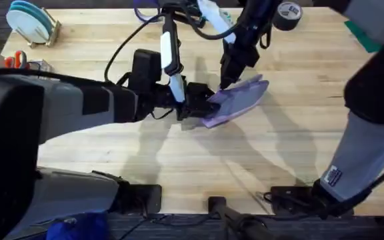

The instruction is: Unzip the bag, pick up the pens from the table one at a time and place them inside, then zip the bag closed.

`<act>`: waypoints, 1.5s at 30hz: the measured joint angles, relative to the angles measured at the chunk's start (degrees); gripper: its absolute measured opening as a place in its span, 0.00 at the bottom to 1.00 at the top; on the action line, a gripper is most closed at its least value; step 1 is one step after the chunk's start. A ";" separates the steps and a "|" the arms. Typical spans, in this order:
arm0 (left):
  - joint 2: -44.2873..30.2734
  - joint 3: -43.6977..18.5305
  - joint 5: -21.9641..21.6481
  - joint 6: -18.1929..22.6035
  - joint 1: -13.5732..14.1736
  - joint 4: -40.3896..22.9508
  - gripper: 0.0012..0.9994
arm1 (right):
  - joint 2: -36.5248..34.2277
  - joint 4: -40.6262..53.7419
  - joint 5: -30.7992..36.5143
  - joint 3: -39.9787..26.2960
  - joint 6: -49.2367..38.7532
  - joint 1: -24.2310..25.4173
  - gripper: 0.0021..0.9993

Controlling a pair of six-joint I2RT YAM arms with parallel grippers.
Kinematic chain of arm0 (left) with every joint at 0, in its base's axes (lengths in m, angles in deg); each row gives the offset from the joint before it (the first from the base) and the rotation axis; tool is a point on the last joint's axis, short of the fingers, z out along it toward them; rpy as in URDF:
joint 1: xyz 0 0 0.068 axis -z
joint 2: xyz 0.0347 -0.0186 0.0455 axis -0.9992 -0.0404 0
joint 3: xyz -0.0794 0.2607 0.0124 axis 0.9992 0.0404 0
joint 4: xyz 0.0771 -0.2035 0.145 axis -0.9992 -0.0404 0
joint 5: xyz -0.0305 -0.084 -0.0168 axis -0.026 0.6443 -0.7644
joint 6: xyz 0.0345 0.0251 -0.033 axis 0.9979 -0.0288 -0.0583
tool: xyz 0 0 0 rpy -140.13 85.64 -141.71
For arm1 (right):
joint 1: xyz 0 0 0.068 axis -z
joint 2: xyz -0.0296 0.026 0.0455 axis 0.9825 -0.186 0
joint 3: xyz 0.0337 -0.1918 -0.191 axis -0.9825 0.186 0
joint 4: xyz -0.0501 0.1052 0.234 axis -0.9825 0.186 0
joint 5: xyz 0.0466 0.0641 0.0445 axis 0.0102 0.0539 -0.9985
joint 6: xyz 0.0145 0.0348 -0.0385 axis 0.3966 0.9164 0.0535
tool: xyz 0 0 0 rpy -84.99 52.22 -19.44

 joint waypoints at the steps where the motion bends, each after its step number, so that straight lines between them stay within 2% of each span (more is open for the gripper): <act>1: 0.00 0.00 0.03 0.00 0.00 0.10 0.04 | 0.56 0.10 0.01 0.00 0.00 0.00 0.03; 20: 0.00 0.00 0.13 0.00 -0.05 0.19 0.04 | 1.90 0.61 0.46 0.16 -0.04 -0.02 0.03; 28: 0.00 0.00 0.13 0.00 0.06 0.00 0.04 | 2.91 -1.89 3.50 4.15 -0.21 0.38 0.03; 38: 0.00 0.00 -0.04 0.01 0.11 0.13 0.04 | 3.13 -2.42 1.69 5.73 -0.95 6.85 0.03; 45: 0.00 0.00 -0.05 0.02 0.13 0.10 0.04 | 5.51 -5.65 2.53 10.31 -0.94 7.48 0.03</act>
